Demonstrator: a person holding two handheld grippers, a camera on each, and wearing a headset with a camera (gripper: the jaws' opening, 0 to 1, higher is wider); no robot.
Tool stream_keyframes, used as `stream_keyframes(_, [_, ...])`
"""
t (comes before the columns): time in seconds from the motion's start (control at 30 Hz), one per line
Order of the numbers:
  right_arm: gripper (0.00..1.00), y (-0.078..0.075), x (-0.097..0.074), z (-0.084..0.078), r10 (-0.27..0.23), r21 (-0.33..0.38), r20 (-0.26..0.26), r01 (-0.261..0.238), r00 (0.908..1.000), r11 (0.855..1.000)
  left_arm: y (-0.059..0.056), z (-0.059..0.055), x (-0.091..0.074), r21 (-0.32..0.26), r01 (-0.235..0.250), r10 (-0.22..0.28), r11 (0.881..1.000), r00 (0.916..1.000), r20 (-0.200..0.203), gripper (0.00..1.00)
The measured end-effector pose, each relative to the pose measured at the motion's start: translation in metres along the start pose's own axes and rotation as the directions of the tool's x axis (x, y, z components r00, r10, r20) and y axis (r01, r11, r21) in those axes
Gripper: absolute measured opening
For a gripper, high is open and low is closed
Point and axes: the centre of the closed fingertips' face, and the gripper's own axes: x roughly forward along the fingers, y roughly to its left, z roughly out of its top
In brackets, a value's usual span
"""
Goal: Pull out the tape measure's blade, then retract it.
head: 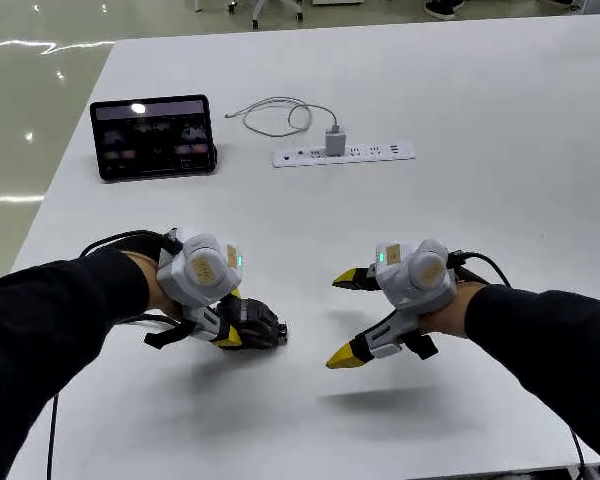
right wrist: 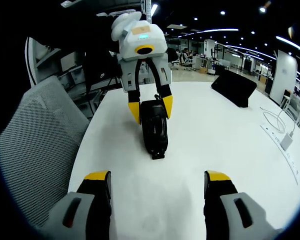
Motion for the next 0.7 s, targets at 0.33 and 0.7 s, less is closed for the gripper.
stream_keyframes(0.33, [0.54,-0.004,0.030,0.000,-0.003,0.022,-0.033,0.004,0.9995,1.000,0.000,0.000,0.000,-0.026,0.021,-0.021,0.999,0.9996,0.019,0.29])
stream_keyframes(0.7, [0.38,-0.002,0.058,0.003,0.034,-0.012,-0.091,-0.035,0.9953,0.999,0.001,0.000,0.000,-0.033,0.025,-0.024,0.999,0.9989,0.039,0.29])
